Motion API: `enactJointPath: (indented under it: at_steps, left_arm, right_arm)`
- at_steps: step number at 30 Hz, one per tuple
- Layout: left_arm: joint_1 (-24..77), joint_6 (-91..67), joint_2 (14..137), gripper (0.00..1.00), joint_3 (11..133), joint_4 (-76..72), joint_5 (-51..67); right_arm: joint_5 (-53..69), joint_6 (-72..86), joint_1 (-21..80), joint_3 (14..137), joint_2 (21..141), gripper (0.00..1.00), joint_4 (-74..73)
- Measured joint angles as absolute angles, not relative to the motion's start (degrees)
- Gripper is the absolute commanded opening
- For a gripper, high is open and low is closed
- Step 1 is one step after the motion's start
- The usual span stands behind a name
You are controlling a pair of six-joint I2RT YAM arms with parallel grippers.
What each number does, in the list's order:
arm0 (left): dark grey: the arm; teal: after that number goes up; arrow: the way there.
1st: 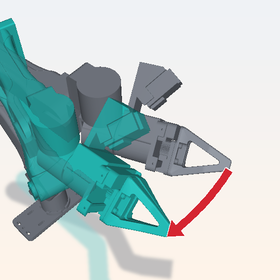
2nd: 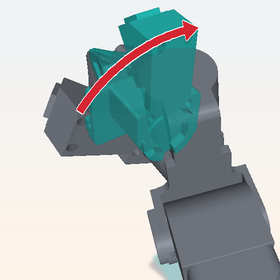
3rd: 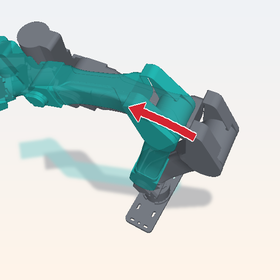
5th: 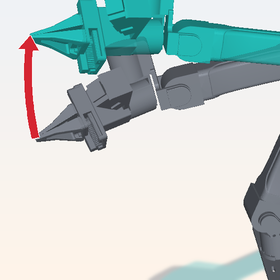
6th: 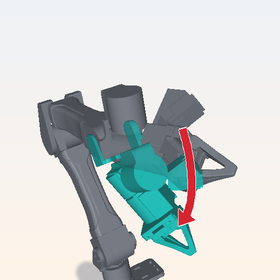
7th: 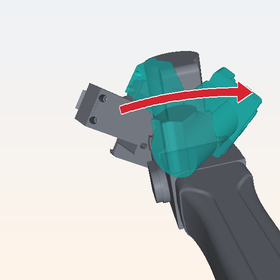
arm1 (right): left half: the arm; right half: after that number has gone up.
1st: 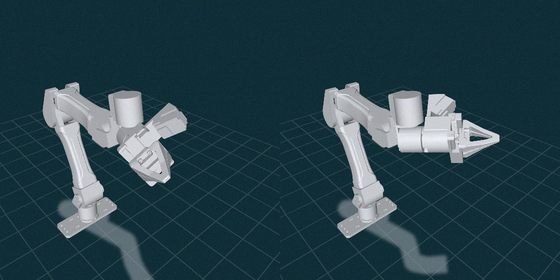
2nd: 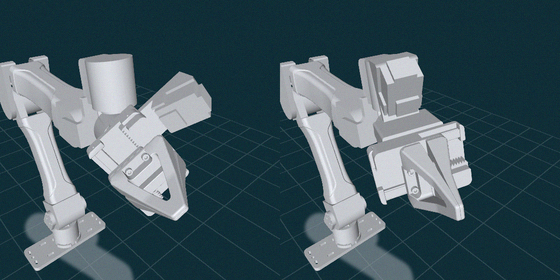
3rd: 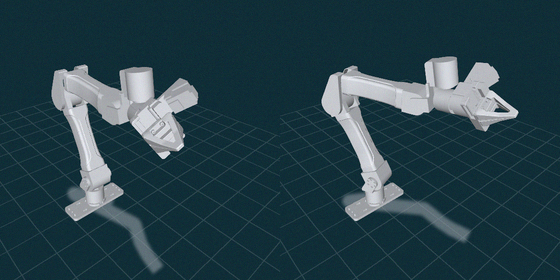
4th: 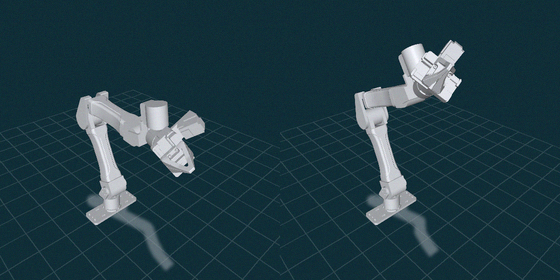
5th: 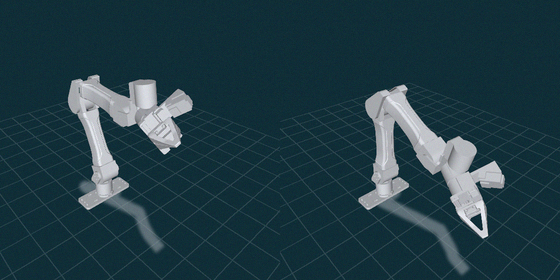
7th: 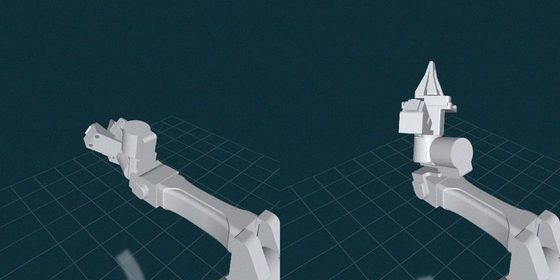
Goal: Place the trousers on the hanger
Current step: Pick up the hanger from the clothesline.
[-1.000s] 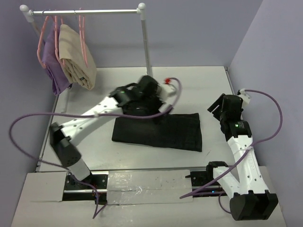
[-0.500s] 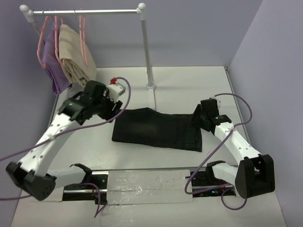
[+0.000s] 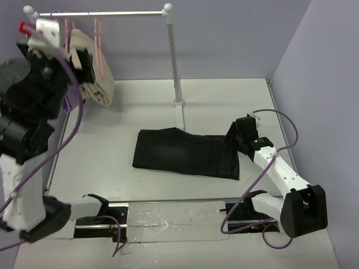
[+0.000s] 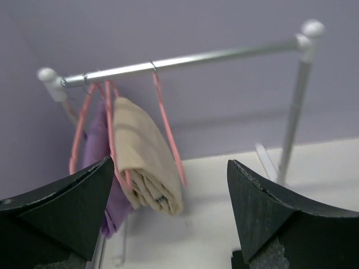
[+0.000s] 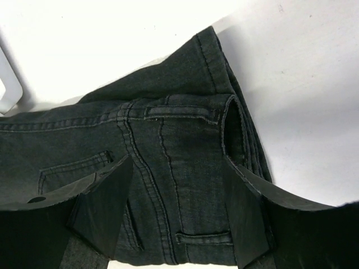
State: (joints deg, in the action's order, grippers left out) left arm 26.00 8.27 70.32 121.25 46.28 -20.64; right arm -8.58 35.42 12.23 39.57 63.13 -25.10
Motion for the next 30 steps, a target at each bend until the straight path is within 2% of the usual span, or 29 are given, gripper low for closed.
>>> enactJointPath:
  at_steps: [5, 8, 13, 16, 22, 25, 26, 28, 29, 30]
  left_arm:
    - [18.74, 7.44, 91.09, 0.89, 139.94, 46.65, -21.06]
    - [17.3, 6.81, 97.23, 0.91, 139.22, 47.97, -20.43]
    - [14.92, 6.02, 102.48, 0.89, 134.91, 51.48, -18.76]
    - [12.78, 5.41, 103.15, 0.86, 134.91, 51.72, -18.17]
    - [10.48, 4.4, 102.72, 0.73, 133.51, 50.43, -15.79]
    - [10.28, 3.66, 103.48, 0.56, 132.84, 50.48, -14.26]
    - [10.13, 3.36, 103.85, 0.43, 132.84, 50.41, -13.91]
    - [9.69, 3.09, 104.64, 0.29, 132.84, 50.52, -13.26]
    - [9.52, 2.98, 104.92, 0.18, 132.84, 50.52, -13.17]
    - [9.32, 2.87, 105.14, 0.12, 132.84, 50.57, -12.99]
  right_arm:
    - [-8.6, 35.53, 12.56, 37.78, 62.87, 0.71, -24.1]
    - [-8.91, 35.51, 12.62, 36.77, 62.19, 0.71, -23.83]
    - [-9.82, 35.48, 12.62, 35.94, 61.73, 0.71, -23.38]
    - [-9.78, 35.48, 12.62, 35.44, 61.73, 0.71, -22.63]
    - [-9.74, 35.51, 12.62, 35.2, 63.09, 0.71, -21.52]
    - [-9.72, 35.48, 12.62, 35.2, 63.24, 0.71, -21.26]
    - [-9.72, 35.48, 12.62, 35.2, 63.24, 0.71, -21.04]
    - [-9.74, 35.48, 12.62, 35.2, 63.24, 0.71, -20.75]
    - [-9.76, 35.48, 12.62, 35.2, 63.24, 0.71, -20.6]
    - [-9.76, 35.48, 12.62, 35.2, 63.24, 0.71, -20.53]
